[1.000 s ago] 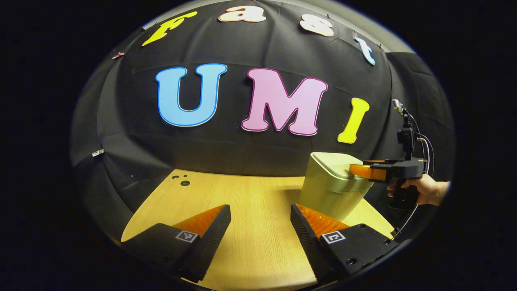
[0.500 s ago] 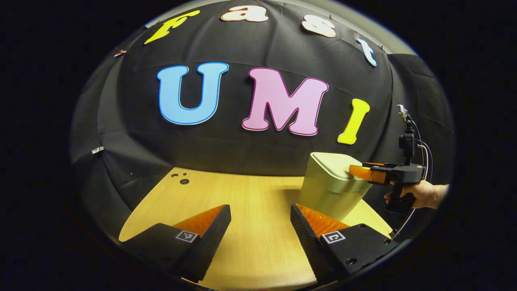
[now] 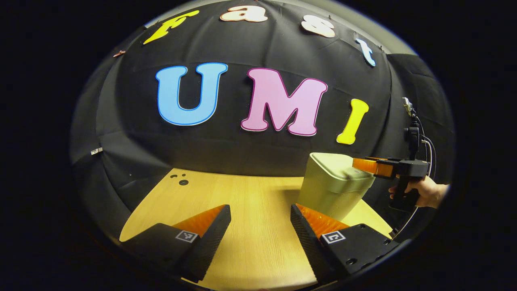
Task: Press the lid of the desktop garbage bin to open it, pick up the crumpled paper on the desktop and throw it into the bin, then pick up the pop can on the desktop and drop it into the bin, and finally close the garbage bin lid.
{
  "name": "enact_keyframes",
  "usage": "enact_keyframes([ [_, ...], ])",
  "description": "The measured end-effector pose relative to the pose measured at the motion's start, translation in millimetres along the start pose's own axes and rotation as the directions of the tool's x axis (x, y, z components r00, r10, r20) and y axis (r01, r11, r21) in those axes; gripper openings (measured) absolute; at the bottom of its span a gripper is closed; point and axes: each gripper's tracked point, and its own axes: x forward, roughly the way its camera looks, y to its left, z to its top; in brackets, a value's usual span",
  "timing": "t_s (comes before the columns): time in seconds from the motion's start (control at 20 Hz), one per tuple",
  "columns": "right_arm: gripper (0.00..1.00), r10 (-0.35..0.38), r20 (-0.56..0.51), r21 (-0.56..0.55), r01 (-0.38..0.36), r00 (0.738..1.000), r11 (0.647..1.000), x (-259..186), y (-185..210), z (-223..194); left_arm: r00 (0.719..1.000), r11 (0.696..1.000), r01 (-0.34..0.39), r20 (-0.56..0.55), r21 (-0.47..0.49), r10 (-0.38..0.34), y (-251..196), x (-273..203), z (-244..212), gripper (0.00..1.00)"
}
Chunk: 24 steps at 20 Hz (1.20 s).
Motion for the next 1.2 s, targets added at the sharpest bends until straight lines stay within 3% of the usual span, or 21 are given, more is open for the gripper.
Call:
enact_keyframes([
  [1.2, 0.94, 0.034, 0.013, 0.028, -0.035, 0.999, 0.999, -86.2, 41.9, -41.0, 0.999, 0.998, 0.051, -0.004, 0.038, -0.051, -21.4, 16.9, -0.8, 0.96],
])
